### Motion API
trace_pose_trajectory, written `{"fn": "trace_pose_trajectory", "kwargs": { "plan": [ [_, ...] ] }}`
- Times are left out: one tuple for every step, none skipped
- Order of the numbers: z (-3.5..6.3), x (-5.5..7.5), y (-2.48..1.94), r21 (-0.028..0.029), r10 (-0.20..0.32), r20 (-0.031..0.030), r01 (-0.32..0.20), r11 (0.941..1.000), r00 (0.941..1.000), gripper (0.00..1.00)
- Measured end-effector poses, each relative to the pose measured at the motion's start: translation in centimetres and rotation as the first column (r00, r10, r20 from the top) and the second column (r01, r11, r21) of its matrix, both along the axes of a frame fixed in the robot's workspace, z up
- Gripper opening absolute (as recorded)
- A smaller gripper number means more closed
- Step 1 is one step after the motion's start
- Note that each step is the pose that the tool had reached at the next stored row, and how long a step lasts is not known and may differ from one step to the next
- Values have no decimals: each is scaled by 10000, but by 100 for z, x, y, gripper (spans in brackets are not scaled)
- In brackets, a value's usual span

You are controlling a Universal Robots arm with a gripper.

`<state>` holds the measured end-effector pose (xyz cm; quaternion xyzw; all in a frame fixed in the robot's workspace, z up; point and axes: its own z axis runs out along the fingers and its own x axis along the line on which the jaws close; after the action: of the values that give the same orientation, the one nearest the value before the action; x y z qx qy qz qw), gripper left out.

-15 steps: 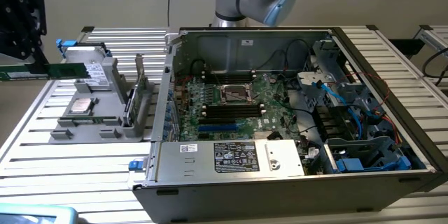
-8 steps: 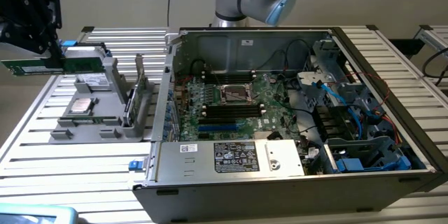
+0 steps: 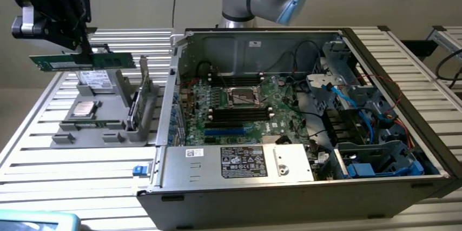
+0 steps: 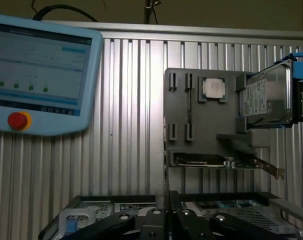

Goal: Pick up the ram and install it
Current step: 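Pick up the ram and move it above insertion slot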

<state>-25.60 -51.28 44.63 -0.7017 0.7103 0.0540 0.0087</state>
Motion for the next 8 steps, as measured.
{"fn": "trace_pose_trajectory", "kwargs": {
  "plan": [
    [8,45,-9,56,-1,0,1,10000,10000,14],
    [15,90,-18,112,-1,0,1,9999,10000,14],
    [22,136,-27,165,-1,0,1,9999,10000,14],
    [27,181,-37,216,0,0,0,9998,10000,14],
    [30,227,-47,260,-1,-1,1,9997,10000,14],
    [30,270,-58,296,-1,1,1,9996,10000,14],
    [31,314,-69,323,-1,0,1,9995,10000,14],
    [32,360,-81,334,0,0,0,9994,10000,14]
  ]
}}
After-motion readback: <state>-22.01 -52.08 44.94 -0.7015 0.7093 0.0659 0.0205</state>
